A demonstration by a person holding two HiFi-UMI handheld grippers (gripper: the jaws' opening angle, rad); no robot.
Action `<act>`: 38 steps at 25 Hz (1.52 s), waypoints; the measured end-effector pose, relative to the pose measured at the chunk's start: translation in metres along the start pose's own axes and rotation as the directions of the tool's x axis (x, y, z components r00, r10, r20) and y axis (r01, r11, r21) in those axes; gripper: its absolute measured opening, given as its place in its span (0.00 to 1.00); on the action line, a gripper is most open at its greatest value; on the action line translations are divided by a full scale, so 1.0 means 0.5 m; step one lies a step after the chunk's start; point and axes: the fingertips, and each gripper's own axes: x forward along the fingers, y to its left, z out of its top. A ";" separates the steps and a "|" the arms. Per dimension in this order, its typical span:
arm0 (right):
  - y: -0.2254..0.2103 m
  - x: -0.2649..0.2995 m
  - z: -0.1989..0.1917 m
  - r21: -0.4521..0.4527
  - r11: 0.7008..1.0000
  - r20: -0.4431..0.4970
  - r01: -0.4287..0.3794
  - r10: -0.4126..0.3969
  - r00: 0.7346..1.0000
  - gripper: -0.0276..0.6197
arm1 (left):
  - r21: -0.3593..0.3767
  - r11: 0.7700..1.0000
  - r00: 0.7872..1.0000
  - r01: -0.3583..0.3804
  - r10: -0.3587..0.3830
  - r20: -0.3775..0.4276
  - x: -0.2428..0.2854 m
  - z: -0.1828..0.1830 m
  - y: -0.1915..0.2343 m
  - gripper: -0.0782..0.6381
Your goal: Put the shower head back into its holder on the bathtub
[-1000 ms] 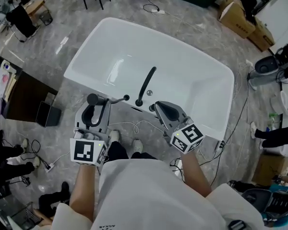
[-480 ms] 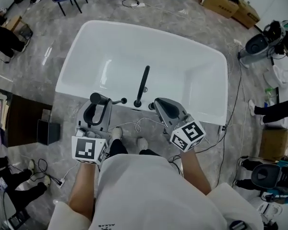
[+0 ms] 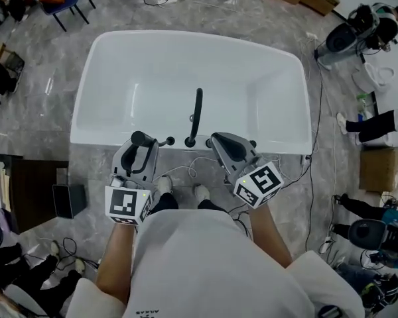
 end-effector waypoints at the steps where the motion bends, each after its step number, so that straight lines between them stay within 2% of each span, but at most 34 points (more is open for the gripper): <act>1: 0.002 0.007 -0.002 0.000 1.000 -0.006 0.004 -0.004 1.000 0.07 | -0.004 1.000 1.000 0.009 -0.009 -0.006 0.005 -0.004 0.006 0.30; 6: 0.034 0.024 -0.033 0.008 0.999 -0.038 0.052 -0.052 0.998 0.07 | 0.003 0.995 0.994 0.096 -0.096 -0.052 0.013 -0.046 0.024 0.30; 14: 0.020 0.011 -0.067 0.046 0.995 -0.070 0.083 -0.080 0.994 0.07 | -0.008 0.987 0.983 0.162 -0.162 -0.090 0.052 -0.084 0.017 0.30; 26: 0.020 0.017 -0.141 0.050 0.998 -0.128 0.034 -0.027 0.991 0.07 | -0.002 0.992 0.984 0.123 -0.122 -0.134 0.077 -0.156 0.030 0.30; 38: 0.020 0.034 -0.226 0.054 0.998 -0.181 0.024 -0.014 0.983 0.07 | -0.016 0.992 0.977 0.122 -0.123 -0.172 0.112 -0.253 0.035 0.30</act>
